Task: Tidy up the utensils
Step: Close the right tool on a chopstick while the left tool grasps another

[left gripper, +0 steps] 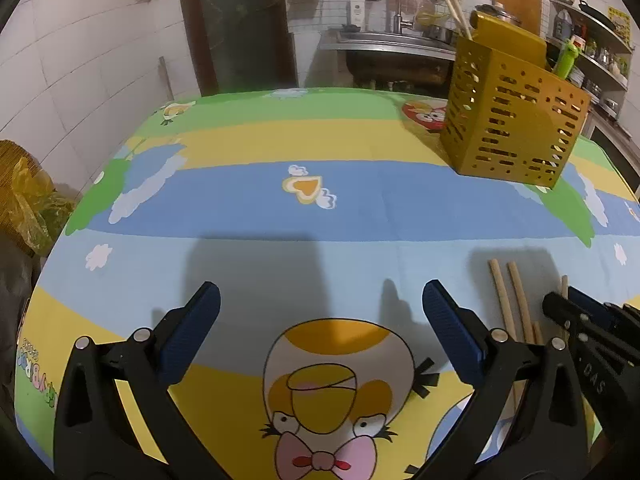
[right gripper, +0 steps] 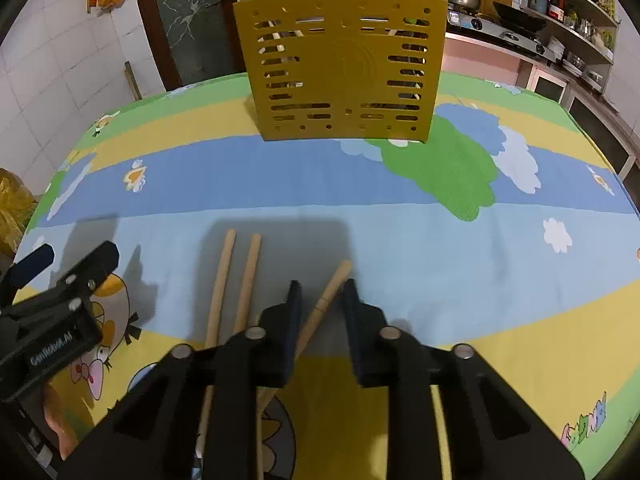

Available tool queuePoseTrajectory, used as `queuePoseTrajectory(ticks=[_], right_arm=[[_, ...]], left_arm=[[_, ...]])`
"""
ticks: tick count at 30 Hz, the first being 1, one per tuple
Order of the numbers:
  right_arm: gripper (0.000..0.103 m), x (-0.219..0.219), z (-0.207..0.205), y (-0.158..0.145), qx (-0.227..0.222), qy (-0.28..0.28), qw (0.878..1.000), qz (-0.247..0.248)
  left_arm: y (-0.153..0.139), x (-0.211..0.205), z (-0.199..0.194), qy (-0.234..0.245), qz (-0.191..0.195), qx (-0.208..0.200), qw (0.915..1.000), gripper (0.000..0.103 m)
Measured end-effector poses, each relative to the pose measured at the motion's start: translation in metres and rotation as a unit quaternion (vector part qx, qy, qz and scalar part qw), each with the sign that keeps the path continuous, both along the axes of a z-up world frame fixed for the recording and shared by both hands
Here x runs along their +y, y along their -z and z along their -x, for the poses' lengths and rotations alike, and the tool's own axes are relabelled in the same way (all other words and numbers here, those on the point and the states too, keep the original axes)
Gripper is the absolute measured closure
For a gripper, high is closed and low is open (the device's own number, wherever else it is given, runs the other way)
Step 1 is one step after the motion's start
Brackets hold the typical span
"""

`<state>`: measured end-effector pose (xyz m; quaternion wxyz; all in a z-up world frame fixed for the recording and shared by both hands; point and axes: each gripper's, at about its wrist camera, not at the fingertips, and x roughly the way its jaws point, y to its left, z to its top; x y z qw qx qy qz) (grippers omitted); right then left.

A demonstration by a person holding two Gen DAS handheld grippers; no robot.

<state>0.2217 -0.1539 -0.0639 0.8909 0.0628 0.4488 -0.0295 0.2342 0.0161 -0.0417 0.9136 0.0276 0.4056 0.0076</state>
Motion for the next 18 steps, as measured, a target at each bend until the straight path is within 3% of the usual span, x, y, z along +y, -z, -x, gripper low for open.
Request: queuePoseTrajectory(ticks=[3,7,13,18], right_arm=[[0.097,-0.008,-0.001,-0.001,-0.002,-0.005,1.000,-0.014],[0.097,-0.032,-0.002,-0.002,0.001,-0.010,0.999,-0.036],[0.097,-0.073,0.002,-0.002,-0.002,-0.010,1.000,-0.020],[0.097,-0.099,0.004,0.000,-0.012,-0.009,1.000,-0.022]], left_arm=[[0.002,-0.007,0.002,0.007,-0.006,0.000,1.0000,0.005],[0.002,-0.013,0.005,0.016,-0.008,-0.001,0.9998,0.005],[0.003,-0.024,0.008,0.040,0.056,0.018,0.9975,0.005],[0.004,-0.044,0.008,0.045,0.052,0.025,0.9973,0.005]])
